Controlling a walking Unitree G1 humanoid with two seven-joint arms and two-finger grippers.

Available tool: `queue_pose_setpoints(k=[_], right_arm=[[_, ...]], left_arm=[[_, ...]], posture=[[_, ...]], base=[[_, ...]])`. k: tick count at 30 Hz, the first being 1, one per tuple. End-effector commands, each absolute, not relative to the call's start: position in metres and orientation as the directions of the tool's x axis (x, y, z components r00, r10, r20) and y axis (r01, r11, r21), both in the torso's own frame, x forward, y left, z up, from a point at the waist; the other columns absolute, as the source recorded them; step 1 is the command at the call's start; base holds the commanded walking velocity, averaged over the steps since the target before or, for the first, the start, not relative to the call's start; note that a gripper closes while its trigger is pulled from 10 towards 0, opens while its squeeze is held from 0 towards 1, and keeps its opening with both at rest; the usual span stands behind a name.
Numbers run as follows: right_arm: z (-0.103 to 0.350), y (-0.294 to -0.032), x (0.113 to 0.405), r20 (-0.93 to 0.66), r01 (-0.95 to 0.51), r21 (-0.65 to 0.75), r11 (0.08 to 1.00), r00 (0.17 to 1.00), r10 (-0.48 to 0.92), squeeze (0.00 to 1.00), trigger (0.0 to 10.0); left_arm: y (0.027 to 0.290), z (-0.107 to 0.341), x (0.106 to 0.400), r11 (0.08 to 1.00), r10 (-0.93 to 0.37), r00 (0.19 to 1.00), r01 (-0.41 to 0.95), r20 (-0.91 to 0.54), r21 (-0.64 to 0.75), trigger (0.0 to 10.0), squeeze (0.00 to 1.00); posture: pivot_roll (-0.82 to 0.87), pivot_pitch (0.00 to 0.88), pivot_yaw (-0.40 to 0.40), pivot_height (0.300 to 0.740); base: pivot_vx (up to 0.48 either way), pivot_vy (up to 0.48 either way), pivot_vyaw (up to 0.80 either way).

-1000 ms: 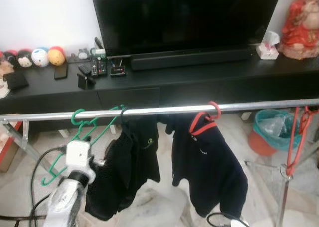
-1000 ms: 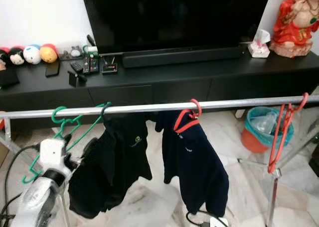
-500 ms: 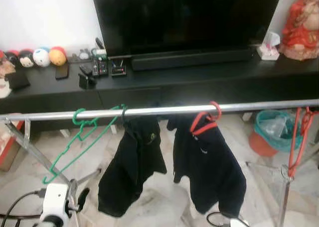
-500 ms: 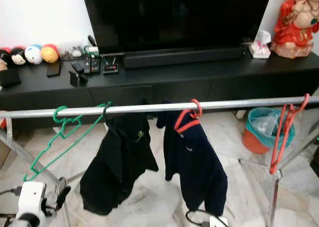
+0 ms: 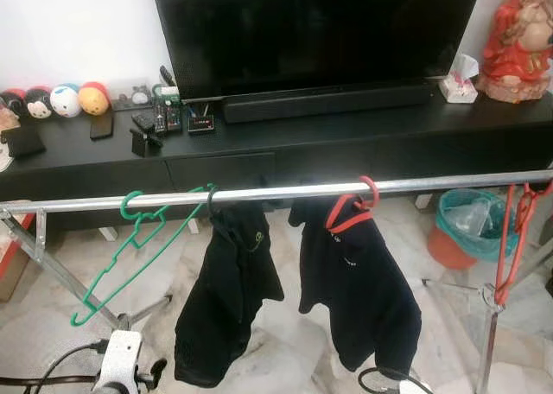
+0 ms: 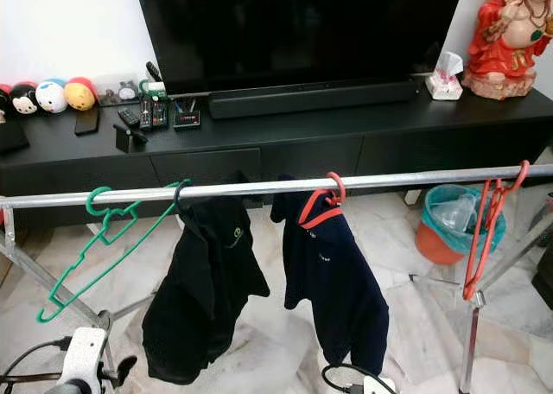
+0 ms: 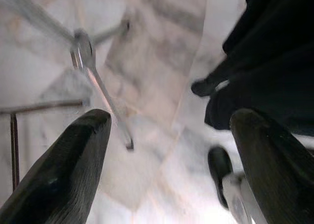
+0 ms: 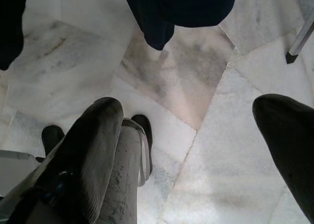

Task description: Hang hanger

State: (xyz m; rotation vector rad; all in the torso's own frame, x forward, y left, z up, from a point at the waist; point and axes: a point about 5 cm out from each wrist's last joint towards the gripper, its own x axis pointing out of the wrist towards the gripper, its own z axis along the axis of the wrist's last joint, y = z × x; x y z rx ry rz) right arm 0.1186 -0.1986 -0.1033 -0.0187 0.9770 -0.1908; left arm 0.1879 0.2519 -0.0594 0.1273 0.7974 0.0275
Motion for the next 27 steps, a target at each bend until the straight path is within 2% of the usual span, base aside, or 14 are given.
queue_pose_setpoints(k=[1, 7, 16, 27], right_arm=[[-0.105, -0.199, 0.114, -0.833, 0.165, -0.098, 0.981, 0.525, -0.171, 0.0, 10.0], [-0.106, -0.2, 0.112, -0.842, 0.171, -0.094, 0.981, 0.512, -0.17, 0.0, 10.0], [-0.106, -0.197, 0.112, -0.845, 0.176, -0.083, 0.981, 0.51, -0.163, 0.0, 10.0], [-0.108, -0.194, 0.109, -0.851, 0.171, -0.077, 0.982, 0.502, -0.154, 0.0, 10.0]], left_arm=[[0.249, -0.065, 0.183, 0.991, 0.079, 0.655, 0.033, -0.751, 0.133, 10.0, 0.0], [0.229, -0.068, 0.194, 0.988, 0.021, 0.641, 0.105, -0.767, 0.115, 10.0, 0.0], [0.222, -0.068, 0.198, 0.986, 0.005, 0.638, 0.124, -0.77, 0.109, 10.0, 0.0], [0.222, -0.073, 0.188, 0.986, 0.01, 0.612, 0.124, -0.791, 0.109, 10.0, 0.0]], posture=[[-0.06, 0.0, 0.035, 0.74], [-0.06, 0.0, 0.043, 0.74], [-0.07, 0.0, 0.054, 0.74], [-0.07, 0.0, 0.052, 0.74]], base=[[0.0, 0.0, 0.0], [0.0, 0.0, 0.0], [0.0, 0.0, 0.0], [0.0, 0.0, 0.0]])
